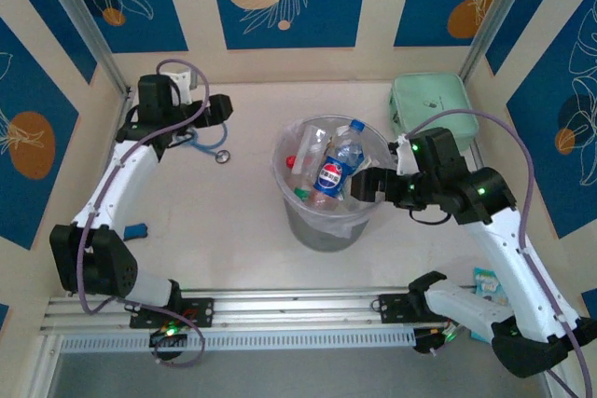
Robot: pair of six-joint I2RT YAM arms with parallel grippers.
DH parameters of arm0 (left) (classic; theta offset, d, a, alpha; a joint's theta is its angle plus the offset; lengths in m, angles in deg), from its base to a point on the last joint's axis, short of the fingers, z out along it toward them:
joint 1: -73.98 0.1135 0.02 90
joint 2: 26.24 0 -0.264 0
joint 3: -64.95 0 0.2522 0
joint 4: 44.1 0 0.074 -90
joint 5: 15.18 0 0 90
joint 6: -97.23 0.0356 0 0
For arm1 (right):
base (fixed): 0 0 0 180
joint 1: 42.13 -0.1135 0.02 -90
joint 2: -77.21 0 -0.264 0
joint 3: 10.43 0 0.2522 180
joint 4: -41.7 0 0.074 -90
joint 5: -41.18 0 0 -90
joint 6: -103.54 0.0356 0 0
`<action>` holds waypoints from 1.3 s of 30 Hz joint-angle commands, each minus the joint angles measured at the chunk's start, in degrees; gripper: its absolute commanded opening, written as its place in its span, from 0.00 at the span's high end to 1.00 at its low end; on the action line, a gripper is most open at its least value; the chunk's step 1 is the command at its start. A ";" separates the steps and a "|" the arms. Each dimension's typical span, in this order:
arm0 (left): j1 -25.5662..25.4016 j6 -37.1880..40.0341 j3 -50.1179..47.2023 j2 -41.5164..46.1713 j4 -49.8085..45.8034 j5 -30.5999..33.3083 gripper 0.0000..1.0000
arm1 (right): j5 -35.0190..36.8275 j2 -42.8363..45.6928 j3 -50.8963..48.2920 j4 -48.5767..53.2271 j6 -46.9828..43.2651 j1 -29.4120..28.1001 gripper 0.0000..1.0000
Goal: Put the plastic bottles in the bin
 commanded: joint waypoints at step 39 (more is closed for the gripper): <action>4.80 3.70 -42.13 16.74 21.76 41.25 0.00 | 28.91 -12.32 -24.63 -51.74 -19.85 11.60 0.01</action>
